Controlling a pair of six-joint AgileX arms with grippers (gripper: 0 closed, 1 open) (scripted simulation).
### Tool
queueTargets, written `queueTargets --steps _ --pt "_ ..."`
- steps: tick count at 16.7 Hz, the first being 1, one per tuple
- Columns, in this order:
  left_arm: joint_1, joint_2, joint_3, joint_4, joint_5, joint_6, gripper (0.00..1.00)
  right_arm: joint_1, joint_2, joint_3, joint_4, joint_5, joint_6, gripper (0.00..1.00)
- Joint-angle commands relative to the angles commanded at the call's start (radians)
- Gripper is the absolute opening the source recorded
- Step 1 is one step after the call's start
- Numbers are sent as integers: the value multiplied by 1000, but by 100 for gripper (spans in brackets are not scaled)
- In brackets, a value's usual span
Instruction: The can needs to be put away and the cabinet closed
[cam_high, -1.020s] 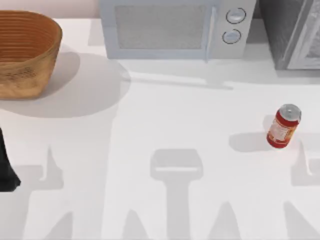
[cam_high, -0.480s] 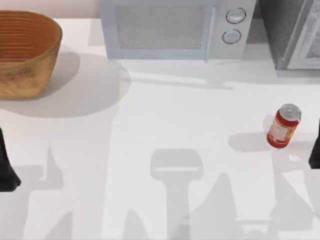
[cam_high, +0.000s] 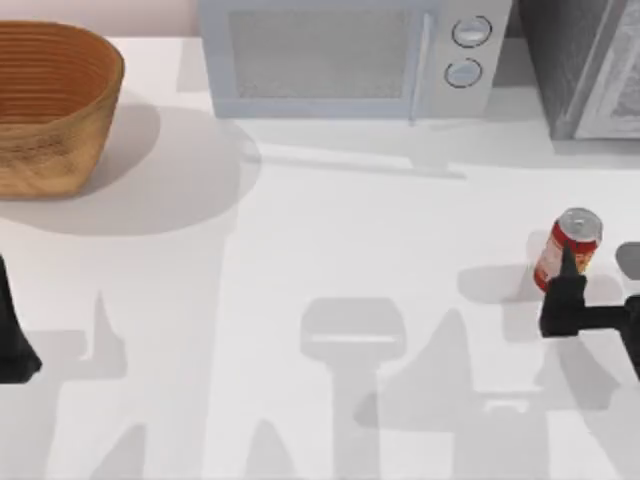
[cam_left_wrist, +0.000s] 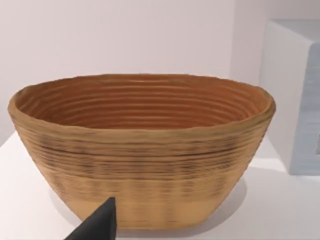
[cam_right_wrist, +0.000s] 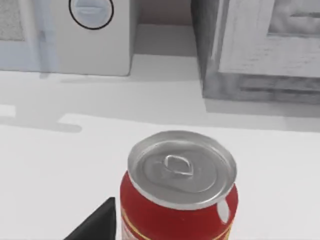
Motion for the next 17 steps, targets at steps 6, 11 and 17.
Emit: queueTargets --steps 6,11,17 --pt "0 0 0 0 0 0 100 90 381 45 332 102 55 100" --pt "0 0 0 0 0 0 100 113 479 58 420 128 72 100" --pt "0 0 0 0 0 0 100 104 487 68 411 120 71 100"
